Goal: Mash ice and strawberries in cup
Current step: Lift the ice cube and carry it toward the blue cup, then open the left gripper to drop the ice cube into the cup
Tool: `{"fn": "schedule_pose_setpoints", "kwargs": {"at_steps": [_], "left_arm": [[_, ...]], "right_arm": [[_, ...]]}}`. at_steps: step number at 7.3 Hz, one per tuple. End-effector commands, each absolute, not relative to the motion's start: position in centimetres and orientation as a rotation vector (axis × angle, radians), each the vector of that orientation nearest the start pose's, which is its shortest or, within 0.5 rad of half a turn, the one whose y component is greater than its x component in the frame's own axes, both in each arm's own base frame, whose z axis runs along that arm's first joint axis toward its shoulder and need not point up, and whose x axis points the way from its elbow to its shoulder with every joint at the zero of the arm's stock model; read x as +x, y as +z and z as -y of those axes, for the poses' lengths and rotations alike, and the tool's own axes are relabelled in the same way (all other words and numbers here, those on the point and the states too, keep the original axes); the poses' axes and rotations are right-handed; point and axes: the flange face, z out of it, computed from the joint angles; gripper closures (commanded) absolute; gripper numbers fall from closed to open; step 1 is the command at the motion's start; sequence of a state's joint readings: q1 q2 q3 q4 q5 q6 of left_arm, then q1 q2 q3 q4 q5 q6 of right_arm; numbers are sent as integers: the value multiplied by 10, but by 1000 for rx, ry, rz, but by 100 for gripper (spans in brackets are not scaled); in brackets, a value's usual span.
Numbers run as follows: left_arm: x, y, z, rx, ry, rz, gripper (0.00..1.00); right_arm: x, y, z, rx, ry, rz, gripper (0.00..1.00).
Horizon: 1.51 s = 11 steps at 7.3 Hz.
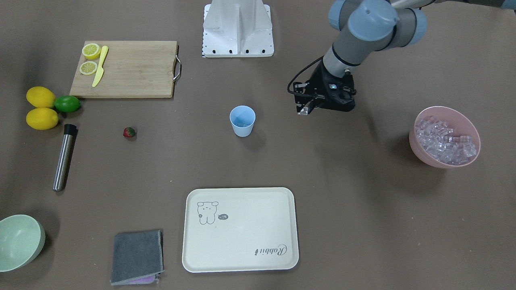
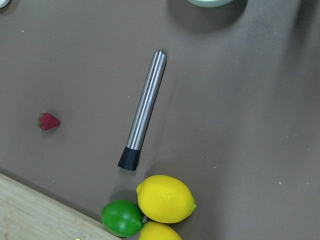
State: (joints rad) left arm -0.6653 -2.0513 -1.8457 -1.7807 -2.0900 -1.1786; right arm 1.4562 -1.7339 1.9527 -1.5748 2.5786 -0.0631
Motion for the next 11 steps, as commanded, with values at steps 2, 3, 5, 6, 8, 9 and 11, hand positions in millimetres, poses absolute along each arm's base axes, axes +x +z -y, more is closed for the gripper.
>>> {"fn": "schedule_pose_setpoints", "kwargs": {"at_steps": [2, 3, 5, 6, 8, 9, 11], "left_arm": [[489, 185, 446, 39, -15, -1077, 100], [493, 184, 444, 36, -10, -1079, 100], [517, 176, 427, 59, 4, -1071, 100], [523, 170, 422, 55, -1, -1077, 100], [544, 150, 427, 38, -27, -1080, 100], [548, 150, 425, 47, -28, -1076, 100], [548, 150, 425, 52, -31, -1075, 62]], "right_arm": [[0, 528, 425, 168, -271, 1013, 0], [-2, 527, 426, 168, -275, 1014, 0], [-2, 527, 426, 167, -276, 1014, 0], [-4, 527, 426, 165, -277, 1014, 0], [-4, 527, 425, 165, -280, 1016, 0], [-4, 527, 426, 166, -281, 1014, 0], [-4, 527, 426, 165, -280, 1014, 0]]}}
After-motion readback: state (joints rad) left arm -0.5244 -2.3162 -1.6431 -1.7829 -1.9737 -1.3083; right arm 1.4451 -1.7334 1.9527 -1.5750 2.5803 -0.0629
